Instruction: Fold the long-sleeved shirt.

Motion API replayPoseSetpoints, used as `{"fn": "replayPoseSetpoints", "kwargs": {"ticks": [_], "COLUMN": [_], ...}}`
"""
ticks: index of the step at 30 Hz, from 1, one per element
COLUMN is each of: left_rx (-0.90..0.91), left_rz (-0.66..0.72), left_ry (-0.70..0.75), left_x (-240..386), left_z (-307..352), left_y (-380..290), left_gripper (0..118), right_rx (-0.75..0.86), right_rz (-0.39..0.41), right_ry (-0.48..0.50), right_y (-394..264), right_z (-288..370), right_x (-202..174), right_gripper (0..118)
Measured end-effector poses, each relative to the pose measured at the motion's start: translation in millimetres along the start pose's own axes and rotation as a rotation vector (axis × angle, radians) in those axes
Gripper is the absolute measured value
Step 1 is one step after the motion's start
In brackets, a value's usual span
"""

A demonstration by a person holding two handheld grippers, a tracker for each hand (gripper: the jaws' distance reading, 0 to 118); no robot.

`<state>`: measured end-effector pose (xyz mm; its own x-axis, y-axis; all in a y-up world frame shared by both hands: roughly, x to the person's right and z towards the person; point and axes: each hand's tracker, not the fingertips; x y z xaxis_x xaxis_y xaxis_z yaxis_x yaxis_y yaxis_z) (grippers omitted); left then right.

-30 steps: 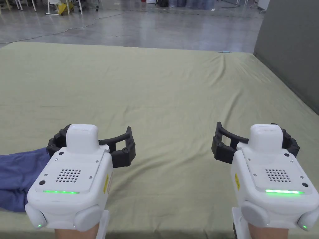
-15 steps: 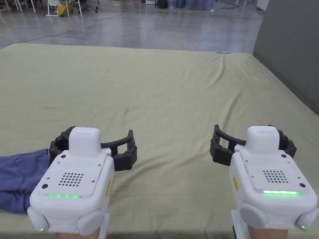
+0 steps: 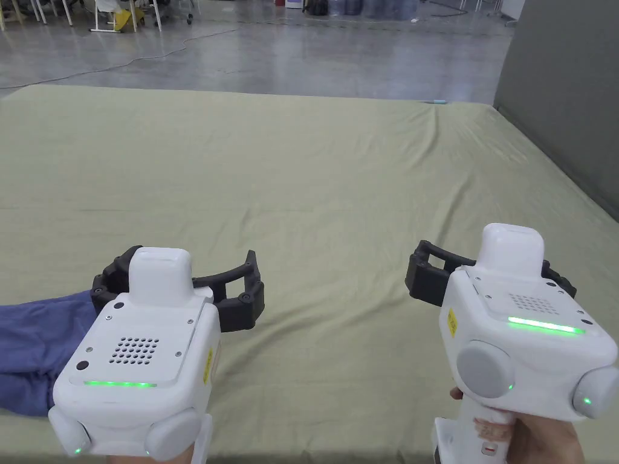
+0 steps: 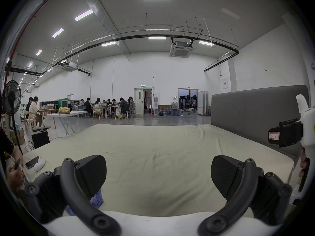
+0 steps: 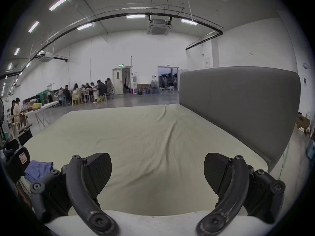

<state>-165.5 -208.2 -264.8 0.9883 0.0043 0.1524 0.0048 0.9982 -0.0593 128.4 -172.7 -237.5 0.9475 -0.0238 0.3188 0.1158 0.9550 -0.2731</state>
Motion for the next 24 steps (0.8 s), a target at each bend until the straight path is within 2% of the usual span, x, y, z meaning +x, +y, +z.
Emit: {"fn": "replayPoseSetpoints", "kwargs": {"ticks": [4,6,8,11,14,16,17,19,20,21,23,24], "left_rx": [-0.005,-0.006,-0.008,-0.009,-0.008,-0.009,-0.01,-0.014,-0.014,-0.013,-0.012,-0.011], "left_rz": [-0.001,0.002,0.003,-0.002,0.003,0.008,0.009,0.011,0.013,0.017,0.03,0.033], "left_ry": [-0.004,-0.004,-0.007,-0.005,-0.004,-0.002,-0.001,-0.003,-0.003,-0.003,-0.002,-0.007], "left_x": [0.6,0.9,1.3,1.5,0.7,0.2,0.0,-0.7,-0.9,-1.2,-1.8,-2.2], "left_z": [-0.8,-1.0,-1.0,-1.1,0.1,0.6,0.7,0.7,0.9,0.9,0.6,0.7], "left_y": [0.3,-0.1,-0.2,-0.5,-0.4,-0.8,-1.1,-1.5,-1.8,-2.0,-1.9,-1.8], "left_gripper": [117,117,117,117,117,117,117,117,117,117,117,117], "right_rx": [0.036,0.011,0.021,-0.002,-0.036,-0.019,0.016,0.198,0.265,0.319,0.205,0.151], "right_rz": [0.023,0.032,0.018,-0.021,-0.011,-0.059,-0.091,-0.169,-0.148,-0.068,0.114,0.154], "right_ry": [-0.084,-0.085,-0.056,-0.091,-0.012,0.056,0.102,0.167,0.168,0.198,0.037,0.02], "right_y": [-3.1,-1.4,-1.7,0.3,0.0,-0.3,-0.1,-3.3,-6.5,-11.7,-14.7,-17.5], "right_z": [1.1,-0.7,-0.4,-2.5,-2.7,2.2,6.5,17.3,14.9,7.0,-0.3,-2.0], "right_x": [-6.4,-7.3,-4.7,-3.0,3.5,9.3,13.2,20.2,20.3,21.1,13.3,12.6], "right_gripper": [109,109,109,109,109,109,109,109,109,110,110,109]}}
